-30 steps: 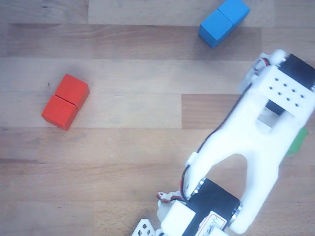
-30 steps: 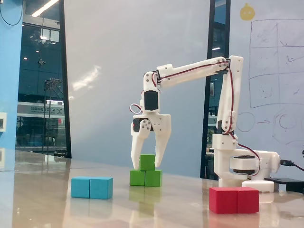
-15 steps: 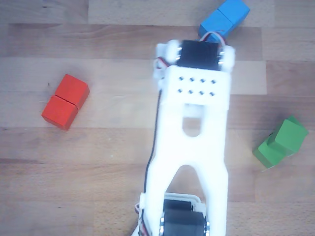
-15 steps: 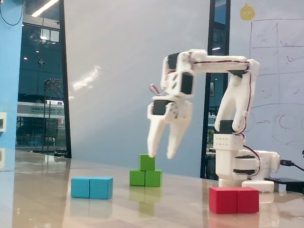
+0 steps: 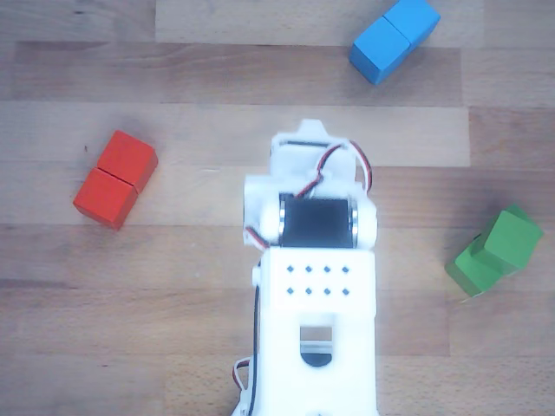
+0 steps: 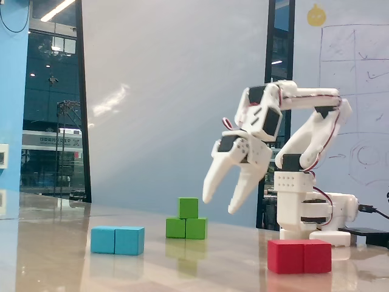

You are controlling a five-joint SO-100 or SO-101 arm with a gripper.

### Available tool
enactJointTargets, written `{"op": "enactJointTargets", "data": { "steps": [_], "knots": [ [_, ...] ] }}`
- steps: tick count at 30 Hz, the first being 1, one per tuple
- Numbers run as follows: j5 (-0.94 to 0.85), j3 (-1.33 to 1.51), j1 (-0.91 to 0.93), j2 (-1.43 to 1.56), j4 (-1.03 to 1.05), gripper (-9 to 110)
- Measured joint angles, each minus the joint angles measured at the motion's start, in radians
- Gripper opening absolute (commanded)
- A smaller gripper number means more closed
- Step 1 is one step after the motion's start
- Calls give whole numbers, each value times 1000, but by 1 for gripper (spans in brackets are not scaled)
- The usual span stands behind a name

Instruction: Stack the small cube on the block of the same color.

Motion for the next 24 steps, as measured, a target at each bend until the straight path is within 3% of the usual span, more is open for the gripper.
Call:
{"op": "enactJointTargets", "data": {
  "steps": [4,12,24],
  "knots": [
    [0,129,0,150,-3,17],
    [0,275,0,413,-3,-1],
    [-60,367,0,675,97,0]
  ]
}}
